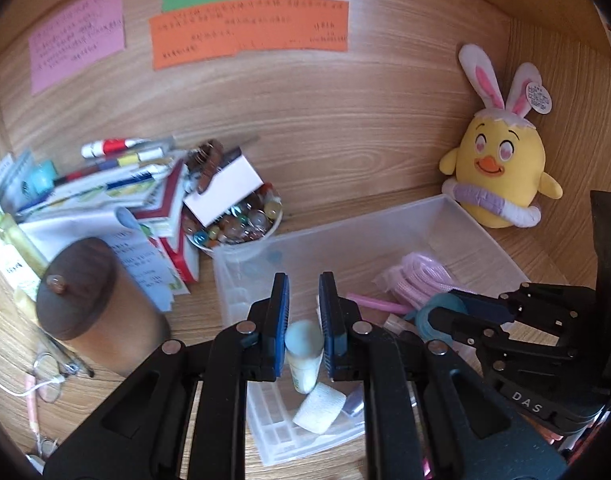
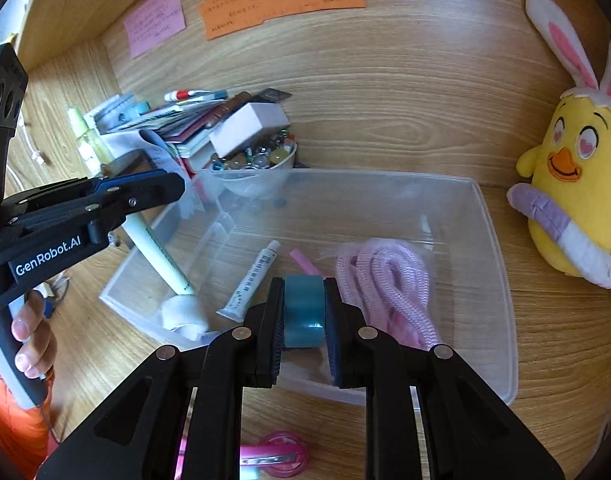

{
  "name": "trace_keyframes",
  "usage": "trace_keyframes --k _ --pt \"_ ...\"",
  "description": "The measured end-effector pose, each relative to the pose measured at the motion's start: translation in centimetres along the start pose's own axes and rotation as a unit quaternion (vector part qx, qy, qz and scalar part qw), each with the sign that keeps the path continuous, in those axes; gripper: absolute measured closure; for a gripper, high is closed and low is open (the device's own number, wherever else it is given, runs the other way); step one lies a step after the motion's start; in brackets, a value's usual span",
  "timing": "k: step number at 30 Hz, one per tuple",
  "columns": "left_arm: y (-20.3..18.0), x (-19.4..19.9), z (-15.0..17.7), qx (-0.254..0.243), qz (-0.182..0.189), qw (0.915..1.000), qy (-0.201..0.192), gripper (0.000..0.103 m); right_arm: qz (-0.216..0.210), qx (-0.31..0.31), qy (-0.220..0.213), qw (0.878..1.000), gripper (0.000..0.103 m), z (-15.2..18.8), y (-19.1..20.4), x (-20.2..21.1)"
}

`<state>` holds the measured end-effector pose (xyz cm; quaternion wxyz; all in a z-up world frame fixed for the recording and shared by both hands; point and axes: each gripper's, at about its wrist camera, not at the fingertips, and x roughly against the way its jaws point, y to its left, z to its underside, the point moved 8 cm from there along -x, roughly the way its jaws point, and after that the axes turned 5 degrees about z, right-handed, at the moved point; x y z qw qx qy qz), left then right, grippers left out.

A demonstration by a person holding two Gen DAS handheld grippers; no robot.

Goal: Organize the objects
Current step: 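Carry the lotion tube and blue tape into the clear box, open both tools, then grasp the dark green bottle with the left tool while the right tool grasps the braided bracelet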

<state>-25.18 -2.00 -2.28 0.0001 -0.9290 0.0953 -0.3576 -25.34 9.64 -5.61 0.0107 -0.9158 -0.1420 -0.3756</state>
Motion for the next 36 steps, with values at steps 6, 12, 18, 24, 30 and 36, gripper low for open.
trace_keyframes --k 6,12,18,24,30,36 --pt "-0.7 0.6 0.1 -0.001 0.014 0.9999 -0.003 0.088 0.016 -0.007 -0.007 1.000 0.059 -0.2 -0.6 0.4" --pt "-1.4 2.2 0.3 -0.004 0.017 0.9998 -0.011 0.058 0.029 -0.009 -0.022 0.999 0.045 -0.6 -1.0 2.0" --pt "-1.9 4.4 1.0 -0.005 0.014 0.9995 -0.027 0.026 0.030 -0.011 -0.039 0.999 0.031 -0.2 -1.3 4.6" --pt "-2.9 6.7 3.1 -0.008 0.009 0.9996 -0.027 0.004 0.035 -0.007 -0.051 0.998 0.025 1.2 -1.5 7.6" --pt "-4.3 8.4 6.5 -0.024 0.002 0.9996 -0.015 0.002 0.030 -0.002 -0.043 0.999 0.020 3.9 -1.3 9.2" --pt "-5.6 8.8 10.8 -0.017 0.015 0.9997 0.010 0.002 0.050 0.015 -0.023 0.998 0.020 7.5 -1.2 9.7"
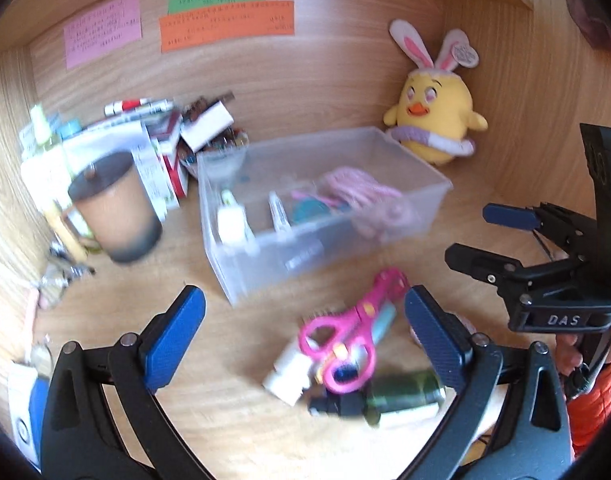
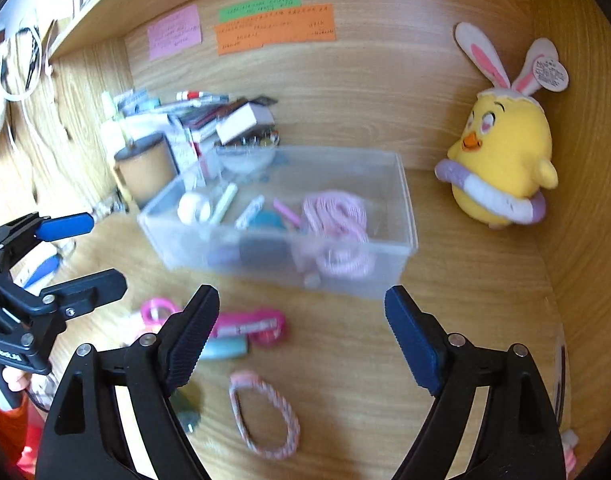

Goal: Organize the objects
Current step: 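Grasp the dark green bottle with the left tool while the right tool grasps the braided bracelet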

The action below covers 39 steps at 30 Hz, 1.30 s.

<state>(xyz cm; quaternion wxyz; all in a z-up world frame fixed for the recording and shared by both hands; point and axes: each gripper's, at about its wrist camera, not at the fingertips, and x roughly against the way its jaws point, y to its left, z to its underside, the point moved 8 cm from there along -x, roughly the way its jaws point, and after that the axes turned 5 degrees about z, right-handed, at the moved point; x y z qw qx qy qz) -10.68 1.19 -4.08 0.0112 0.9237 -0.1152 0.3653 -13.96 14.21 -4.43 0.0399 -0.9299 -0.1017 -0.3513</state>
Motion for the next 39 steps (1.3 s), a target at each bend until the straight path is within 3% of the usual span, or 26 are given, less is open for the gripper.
trace_keyframes --k 5,13,20,23,25,28,35,36,39 --pt "-1.1 0.1 3.3 0.003 0.004 0.9999 0.015 0.002 0.018 0.003 0.012 1.000 0.020 2.9 -0.3 0.4" --pt "-3.2 0.1 6.7 0.009 0.037 0.9984 0.041 0.002 -0.024 0.006 0.063 0.998 0.020 6.5 0.5 -1.3" --pt "-3.6 -0.5 8.0 0.008 0.020 0.9987 0.047 0.002 -0.056 0.015 0.085 0.995 0.022 6.6 1.5 -3.1" --pt "-3.7 -0.1 7.6 0.005 0.012 0.9995 0.028 0.002 -0.061 0.033 0.096 0.993 0.038 6.7 2.3 -3.7" --pt "-4.0 0.3 7.3 -0.002 0.013 0.9998 0.016 0.004 -0.055 0.047 0.095 0.993 0.041 6.6 2.7 -4.0" --pt "-4.9 0.3 7.2 -0.012 0.031 0.9993 0.019 0.018 -0.056 0.060 0.095 0.992 0.046 6.5 3.3 -4.1" --pt "-5.7 -1.1 7.7 -0.015 0.037 0.9985 0.039 0.049 -0.044 0.070 0.090 0.993 0.076 6.3 3.5 -4.2" --pt "-5.7 -1.1 7.8 -0.014 0.039 0.9983 0.040 0.050 -0.044 0.069 0.090 0.993 0.082 6.3 3.5 -4.2" --pt "-5.5 -0.7 7.9 -0.004 0.047 0.9983 0.036 0.050 -0.049 0.060 0.089 0.993 0.084 6.3 3.5 -4.1"
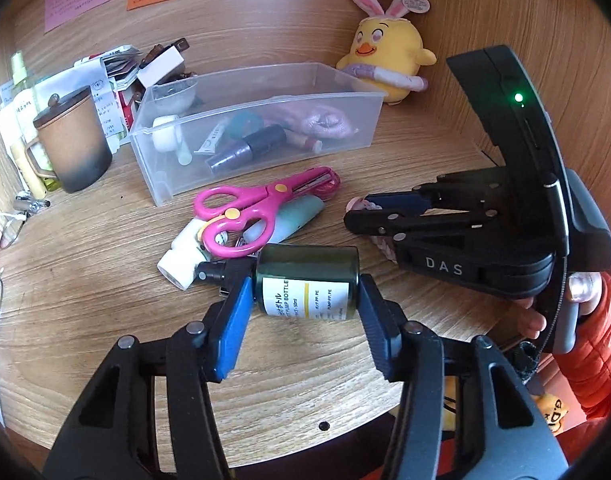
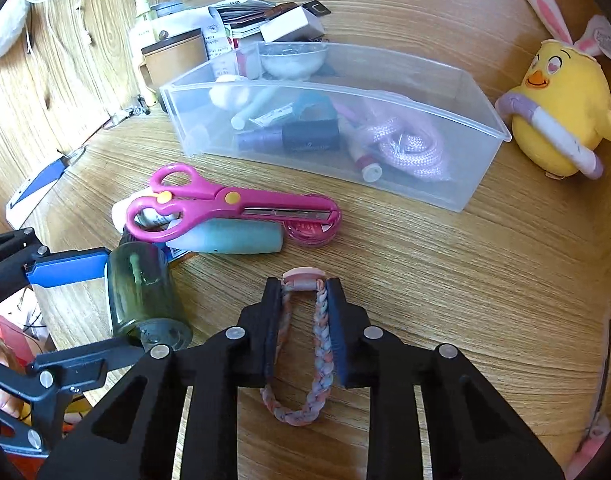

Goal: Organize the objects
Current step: 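Grasp the dark green bottle with the left tool while the right tool grasps the braided bracelet, then carry the green bottle and bracelet into the clear box, open both tools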

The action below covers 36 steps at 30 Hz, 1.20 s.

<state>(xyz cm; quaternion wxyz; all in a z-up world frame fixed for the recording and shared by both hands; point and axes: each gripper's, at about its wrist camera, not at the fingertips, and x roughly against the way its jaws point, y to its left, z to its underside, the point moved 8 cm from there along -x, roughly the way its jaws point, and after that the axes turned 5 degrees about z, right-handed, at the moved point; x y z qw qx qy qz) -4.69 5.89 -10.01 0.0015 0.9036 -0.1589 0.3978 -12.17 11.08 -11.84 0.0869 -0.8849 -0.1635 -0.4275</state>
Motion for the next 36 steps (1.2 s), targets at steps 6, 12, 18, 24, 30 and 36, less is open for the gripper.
trace_keyframes --k 6,12,18,24,30,36 --pt "0.7 1.4 0.0 0.015 0.012 0.9998 -0.011 0.051 -0.009 -0.029 -0.012 0.999 0.085 0.0 -0.6 0.7" --pt "1.6 2.8 -0.7 0.027 0.013 0.9992 -0.028 0.051 -0.012 -0.059 -0.035 0.998 0.085 -0.5 -1.7 2.3" --pt "2.1 3.9 -1.5 0.031 0.010 0.9984 -0.046 0.051 -0.012 -0.073 -0.050 0.996 0.085 -0.8 -2.4 3.4" --pt "3.7 4.7 -3.4 0.045 -0.006 0.9967 -0.068 0.051 -0.013 -0.086 -0.069 0.994 0.085 -1.6 -3.1 4.5" --pt "5.7 4.5 -6.1 0.056 -0.026 0.9940 -0.090 0.051 -0.015 -0.094 -0.100 0.991 0.085 -4.0 -3.5 5.9" --pt "7.0 4.5 -9.0 0.063 -0.026 0.9918 -0.108 0.051 -0.013 -0.094 -0.128 0.987 0.085 -6.7 -3.8 6.8"
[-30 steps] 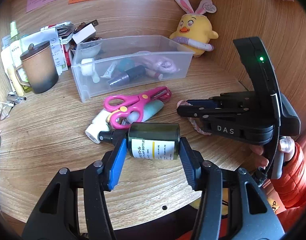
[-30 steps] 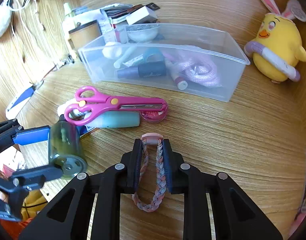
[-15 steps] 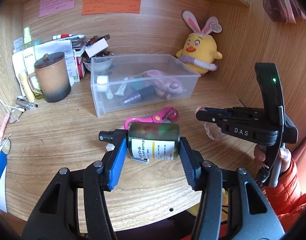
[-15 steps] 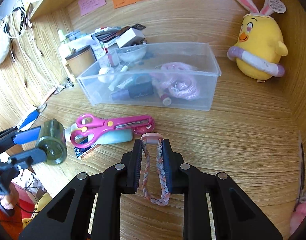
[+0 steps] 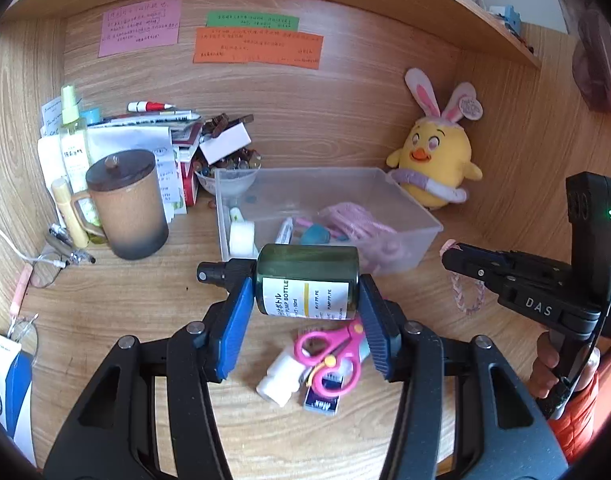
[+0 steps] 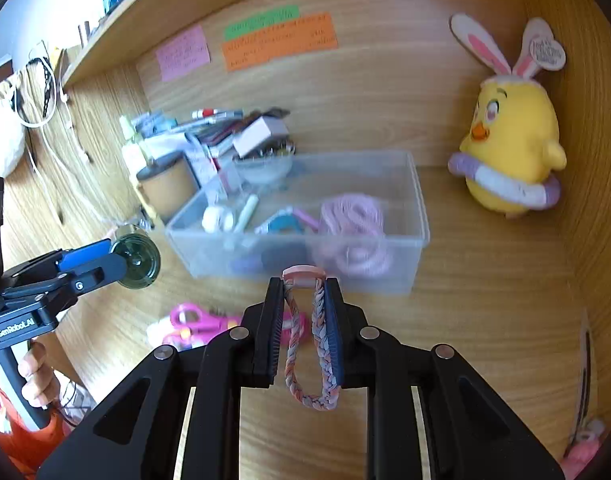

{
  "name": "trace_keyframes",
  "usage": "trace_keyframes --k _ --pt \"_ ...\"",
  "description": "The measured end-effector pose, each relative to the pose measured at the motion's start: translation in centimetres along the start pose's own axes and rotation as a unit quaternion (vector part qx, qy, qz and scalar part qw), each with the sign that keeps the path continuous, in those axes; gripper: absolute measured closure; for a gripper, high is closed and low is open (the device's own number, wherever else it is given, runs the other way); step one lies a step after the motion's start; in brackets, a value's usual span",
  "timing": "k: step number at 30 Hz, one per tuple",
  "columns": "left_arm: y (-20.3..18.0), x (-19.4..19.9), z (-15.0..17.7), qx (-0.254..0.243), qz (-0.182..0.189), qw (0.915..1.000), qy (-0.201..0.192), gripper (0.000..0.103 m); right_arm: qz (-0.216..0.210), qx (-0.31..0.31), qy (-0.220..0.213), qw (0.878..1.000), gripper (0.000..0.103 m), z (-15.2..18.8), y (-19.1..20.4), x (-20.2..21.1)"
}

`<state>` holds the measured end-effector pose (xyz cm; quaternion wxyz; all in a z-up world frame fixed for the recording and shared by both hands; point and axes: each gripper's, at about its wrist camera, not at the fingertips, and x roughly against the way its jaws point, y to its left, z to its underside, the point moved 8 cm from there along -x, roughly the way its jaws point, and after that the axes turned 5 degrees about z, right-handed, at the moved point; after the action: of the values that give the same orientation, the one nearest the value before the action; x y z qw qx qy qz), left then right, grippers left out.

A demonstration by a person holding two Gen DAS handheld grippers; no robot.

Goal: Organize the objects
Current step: 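Carry the green bottle and bracelet into the clear box, open both tools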

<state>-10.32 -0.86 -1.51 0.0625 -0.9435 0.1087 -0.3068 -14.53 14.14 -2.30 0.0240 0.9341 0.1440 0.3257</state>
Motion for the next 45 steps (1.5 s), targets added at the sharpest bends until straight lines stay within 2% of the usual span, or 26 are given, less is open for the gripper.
trace_keyframes --k 5,9,17,28,35,37,39,42,45 --pt "-0.3 -0.6 -1.9 -0.014 -0.012 0.9997 -0.015 0.051 0.005 0.000 -0.016 1.000 0.085 -2.3 -0.1 -0.4" --pt "-0.2 -1.9 -3.1 -0.030 -0.037 0.9987 -0.020 0.051 0.009 0.006 -0.020 1.000 0.085 -3.8 0.0 -1.3" --pt "1.1 -5.9 -4.2 -0.027 -0.043 0.9987 0.011 0.051 0.019 0.018 -0.001 1.000 0.085 -5.6 0.3 -4.9" --pt "1.0 -10.4 -3.1 -0.036 -0.026 0.9959 0.079 0.050 0.032 0.031 0.046 0.998 0.085 -4.7 0.1 -9.5" --pt "1.1 -10.5 -2.9 -0.035 -0.024 0.9956 0.083 0.050 0.052 0.037 0.056 0.996 0.082 -4.3 -0.5 -10.6" --pt "1.0 -10.3 -3.0 -0.036 -0.024 0.9958 0.081 0.050 0.050 0.041 0.059 0.996 0.077 -4.3 -0.3 -10.4" --pt "1.0 -10.0 -3.1 -0.037 -0.024 0.9959 0.079 0.049 0.052 0.044 0.056 0.996 0.065 -4.3 -0.2 -10.1" --pt "1.2 -9.3 -3.4 -0.032 -0.021 0.9965 0.075 0.044 0.059 0.050 0.046 0.996 0.052 -4.4 -0.1 -9.2" --pt "1.2 -8.3 -3.6 -0.032 -0.022 0.9971 0.065 0.037 0.059 0.055 0.040 0.996 0.046 -4.4 0.1 -8.3"
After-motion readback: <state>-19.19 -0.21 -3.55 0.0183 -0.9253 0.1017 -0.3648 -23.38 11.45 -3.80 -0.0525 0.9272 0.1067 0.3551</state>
